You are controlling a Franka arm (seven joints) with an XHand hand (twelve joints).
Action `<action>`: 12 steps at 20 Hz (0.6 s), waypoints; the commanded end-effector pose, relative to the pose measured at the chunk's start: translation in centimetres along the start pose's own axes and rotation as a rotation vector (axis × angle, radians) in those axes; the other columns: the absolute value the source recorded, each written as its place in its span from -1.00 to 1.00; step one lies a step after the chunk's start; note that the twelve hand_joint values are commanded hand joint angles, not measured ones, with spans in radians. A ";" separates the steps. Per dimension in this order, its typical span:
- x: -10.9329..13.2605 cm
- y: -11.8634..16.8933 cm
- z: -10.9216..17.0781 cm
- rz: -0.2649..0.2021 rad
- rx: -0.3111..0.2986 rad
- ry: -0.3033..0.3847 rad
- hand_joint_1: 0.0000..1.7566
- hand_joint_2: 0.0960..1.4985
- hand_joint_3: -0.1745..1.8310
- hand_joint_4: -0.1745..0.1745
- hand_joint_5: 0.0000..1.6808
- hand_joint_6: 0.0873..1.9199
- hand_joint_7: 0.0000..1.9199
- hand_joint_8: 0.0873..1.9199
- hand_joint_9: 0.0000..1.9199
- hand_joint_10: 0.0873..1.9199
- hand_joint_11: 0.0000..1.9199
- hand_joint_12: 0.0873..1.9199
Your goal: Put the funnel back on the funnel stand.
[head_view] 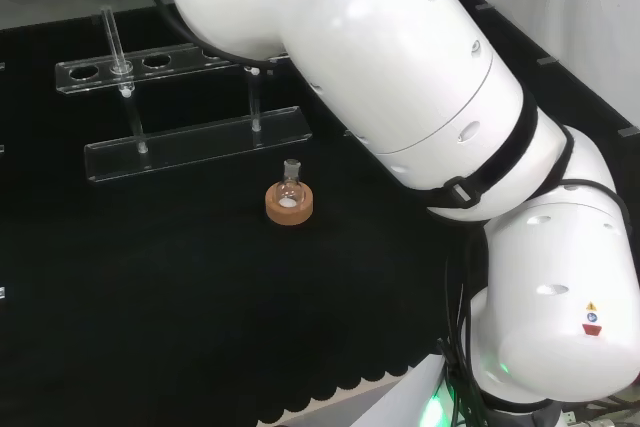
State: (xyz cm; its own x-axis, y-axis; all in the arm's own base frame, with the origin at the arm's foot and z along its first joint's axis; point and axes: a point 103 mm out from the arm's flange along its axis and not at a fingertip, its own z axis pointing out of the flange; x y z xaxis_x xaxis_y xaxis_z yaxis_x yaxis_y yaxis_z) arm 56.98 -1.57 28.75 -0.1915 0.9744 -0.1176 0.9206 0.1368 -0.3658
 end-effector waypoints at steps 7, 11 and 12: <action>0.3 -4.0 -1.0 0.014 -0.057 -0.009 -0.15 -0.19 -0.35 -0.38 -0.88 -1.00 -0.98 -1.00 -1.00 -0.45 -1.00 0.33; 0.5 -7.6 -1.7 0.033 -0.118 0.012 -0.16 -0.16 -0.37 -0.42 -0.78 -1.00 -0.87 -1.00 -0.92 -0.29 -1.00 0.43; 0.7 -8.7 -1.8 0.039 -0.132 0.016 -0.17 -0.15 -0.37 -0.42 -0.75 -1.00 -0.84 -0.96 -0.87 -0.29 -0.99 0.46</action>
State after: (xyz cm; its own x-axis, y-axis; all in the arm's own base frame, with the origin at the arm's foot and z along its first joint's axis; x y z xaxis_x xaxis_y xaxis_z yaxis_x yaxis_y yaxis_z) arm 54.48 -1.44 30.52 -0.1856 0.9720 -0.1440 0.9301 0.1266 -0.3447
